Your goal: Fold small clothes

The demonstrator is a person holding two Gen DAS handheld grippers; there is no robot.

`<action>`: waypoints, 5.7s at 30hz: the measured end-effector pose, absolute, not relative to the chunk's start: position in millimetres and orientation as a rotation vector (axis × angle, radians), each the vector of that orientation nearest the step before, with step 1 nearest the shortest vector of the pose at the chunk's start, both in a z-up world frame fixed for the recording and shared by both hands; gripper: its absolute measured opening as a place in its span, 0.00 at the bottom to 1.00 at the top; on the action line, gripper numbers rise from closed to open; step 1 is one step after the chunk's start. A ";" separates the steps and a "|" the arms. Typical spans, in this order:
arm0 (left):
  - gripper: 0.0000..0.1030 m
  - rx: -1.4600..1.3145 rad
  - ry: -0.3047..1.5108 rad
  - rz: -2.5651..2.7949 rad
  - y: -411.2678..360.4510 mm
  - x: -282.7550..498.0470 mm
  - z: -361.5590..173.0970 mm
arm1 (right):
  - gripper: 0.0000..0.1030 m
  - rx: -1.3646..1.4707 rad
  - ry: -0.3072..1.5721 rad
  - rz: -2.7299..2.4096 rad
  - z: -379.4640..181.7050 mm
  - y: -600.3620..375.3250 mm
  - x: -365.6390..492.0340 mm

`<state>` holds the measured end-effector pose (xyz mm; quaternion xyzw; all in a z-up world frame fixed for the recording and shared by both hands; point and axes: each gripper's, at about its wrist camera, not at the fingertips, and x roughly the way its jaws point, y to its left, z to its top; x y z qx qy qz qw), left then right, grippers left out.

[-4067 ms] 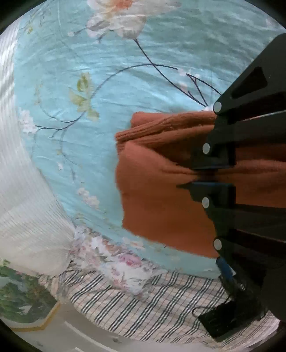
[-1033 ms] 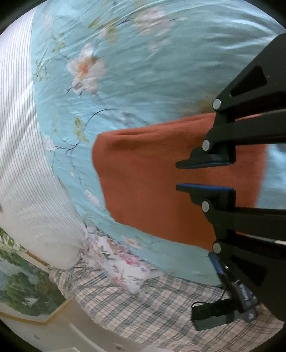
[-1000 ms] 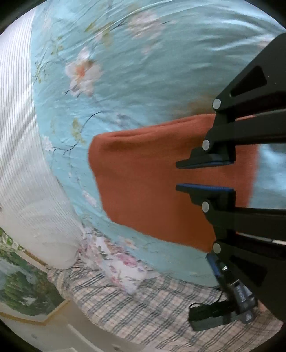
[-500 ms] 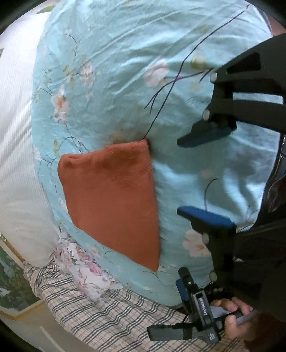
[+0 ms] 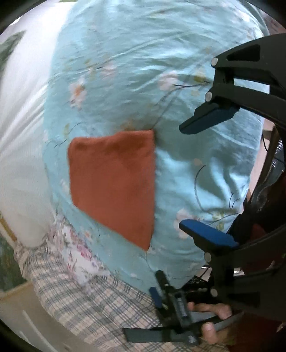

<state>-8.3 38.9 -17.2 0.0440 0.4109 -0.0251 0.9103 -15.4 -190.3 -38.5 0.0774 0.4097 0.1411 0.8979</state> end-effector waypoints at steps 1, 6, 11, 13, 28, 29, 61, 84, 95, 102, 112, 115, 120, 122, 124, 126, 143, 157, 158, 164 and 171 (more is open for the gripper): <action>0.87 0.082 0.829 -0.051 39.9 -7.6 -10.5 | 0.84 0.142 0.833 0.300 -32.9 -187.7 -17.0; 0.94 0.089 0.779 -0.049 35.4 0.8 0.7 | 0.92 0.100 0.790 0.319 -24.8 -178.6 -12.4; 0.94 0.152 0.776 -0.001 23.1 8.2 -6.9 | 0.92 0.105 0.836 0.304 -42.0 -172.4 4.9; 0.94 0.169 0.782 0.021 23.2 12.1 -10.3 | 0.92 0.124 0.853 0.312 -46.6 -172.3 10.0; 0.94 0.160 0.826 0.005 18.5 41.9 -11.0 | 0.92 0.107 0.880 0.338 -46.7 -171.6 44.1; 0.94 0.161 0.831 -0.003 16.7 43.2 -11.2 | 0.92 0.104 0.877 0.339 -45.6 -171.4 46.0; 0.94 0.149 0.880 -0.035 3.9 75.6 -18.8 | 0.92 0.116 0.876 0.346 -46.1 -175.5 95.2; 0.94 0.110 0.902 -0.040 4.3 88.8 -21.7 | 0.92 0.256 0.885 0.309 -47.1 -199.9 107.6; 0.94 0.127 0.884 -0.056 -1.8 62.3 -15.8 | 0.92 0.166 0.881 0.324 -42.6 -185.0 79.5; 0.94 0.141 0.902 -0.076 -5.3 48.4 -21.4 | 0.92 0.066 0.894 0.334 -45.0 -170.2 63.4; 0.94 0.131 0.901 -0.082 1.2 39.0 -19.9 | 0.92 0.045 0.874 0.342 -37.5 -166.5 57.7; 0.94 0.128 0.893 -0.087 1.5 37.0 -15.7 | 0.92 0.039 0.866 0.343 -34.2 -163.8 55.4; 0.94 0.128 0.876 -0.093 -1.0 32.3 -9.0 | 0.92 0.028 0.855 0.345 -30.2 -161.8 53.3; 0.94 0.128 0.873 -0.092 -2.2 30.5 -7.7 | 0.92 0.026 0.852 0.343 -29.3 -161.5 52.3; 0.94 0.129 0.874 -0.090 -2.5 30.3 -7.9 | 0.92 0.028 0.853 0.346 -28.9 -162.0 52.2; 0.94 0.128 0.874 -0.089 -2.9 30.2 -8.0 | 0.92 0.028 0.852 0.349 -28.3 -163.2 52.5; 0.94 0.121 0.877 -0.092 -4.0 28.3 -7.4 | 0.92 0.029 0.847 0.349 -26.8 -165.0 51.6; 0.94 0.126 0.878 -0.086 -6.1 29.9 -7.6 | 0.92 0.033 0.848 0.347 -25.6 -165.0 52.7; 0.94 0.124 0.878 -0.086 -6.7 29.7 -7.0 | 0.92 0.033 0.849 0.347 -25.7 -165.1 52.8; 0.94 0.126 0.878 -0.082 -7.7 29.9 -6.4 | 0.92 0.034 0.847 0.347 -25.3 -166.3 55.3; 0.94 0.130 0.879 -0.085 -7.9 32.1 -6.6 | 0.92 0.036 0.848 0.345 -25.1 -165.2 55.2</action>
